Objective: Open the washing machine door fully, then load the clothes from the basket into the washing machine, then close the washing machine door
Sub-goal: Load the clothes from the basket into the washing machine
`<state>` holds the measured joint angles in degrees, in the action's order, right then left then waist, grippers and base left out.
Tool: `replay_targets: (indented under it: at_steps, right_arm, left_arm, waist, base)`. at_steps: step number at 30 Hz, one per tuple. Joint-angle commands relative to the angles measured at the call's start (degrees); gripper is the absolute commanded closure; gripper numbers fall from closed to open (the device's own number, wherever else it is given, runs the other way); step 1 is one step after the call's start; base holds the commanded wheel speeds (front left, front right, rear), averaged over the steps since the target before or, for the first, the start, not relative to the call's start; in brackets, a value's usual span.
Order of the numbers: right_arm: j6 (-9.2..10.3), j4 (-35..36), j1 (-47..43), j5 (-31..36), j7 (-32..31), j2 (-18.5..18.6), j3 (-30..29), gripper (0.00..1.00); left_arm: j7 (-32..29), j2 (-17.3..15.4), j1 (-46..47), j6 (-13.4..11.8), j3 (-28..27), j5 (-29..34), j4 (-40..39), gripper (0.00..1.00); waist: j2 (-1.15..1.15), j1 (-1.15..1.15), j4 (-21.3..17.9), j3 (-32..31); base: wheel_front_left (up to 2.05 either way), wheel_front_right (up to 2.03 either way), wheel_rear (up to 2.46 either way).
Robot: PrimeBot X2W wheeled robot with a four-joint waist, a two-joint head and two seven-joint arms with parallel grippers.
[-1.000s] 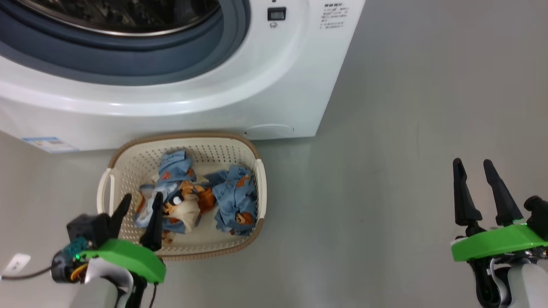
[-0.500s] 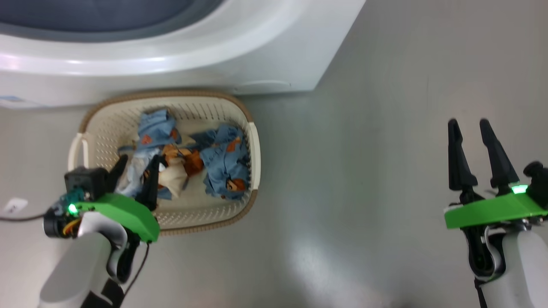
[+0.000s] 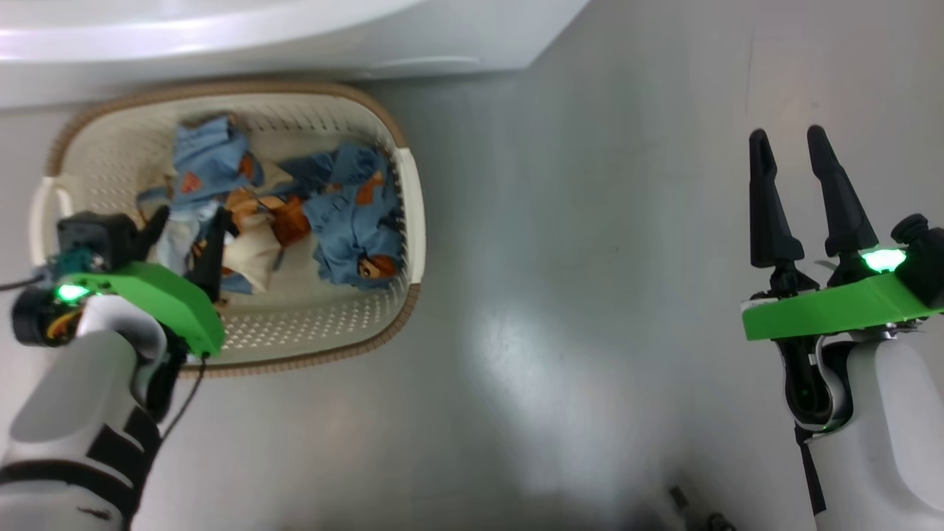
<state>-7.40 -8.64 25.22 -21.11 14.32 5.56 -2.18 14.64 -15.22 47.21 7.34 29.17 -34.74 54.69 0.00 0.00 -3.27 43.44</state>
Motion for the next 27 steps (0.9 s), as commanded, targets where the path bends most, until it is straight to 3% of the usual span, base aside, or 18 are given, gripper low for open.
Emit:
replay_targets:
  at_steps: [1,27]
  right_arm:
    - [-0.09,1.48,-0.78,0.6,0.68,-0.5,1.64,0.0]
    - [-0.09,3.88,1.34,0.54,0.68,-1.51,5.27,0.0]
  left_arm:
    - [0.36,-2.88,0.65,0.14,-0.66,-1.0,0.68,0.0]
    - [0.17,-6.59,12.4,0.14,10.77,-8.38,13.73,0.0]
  waist:
    - [0.0,0.0,-1.43,2.59]
    - [0.0,0.0,-4.51,9.07]
  base:
    - [0.0,0.0,0.0]
    - [0.0,0.0,0.0]
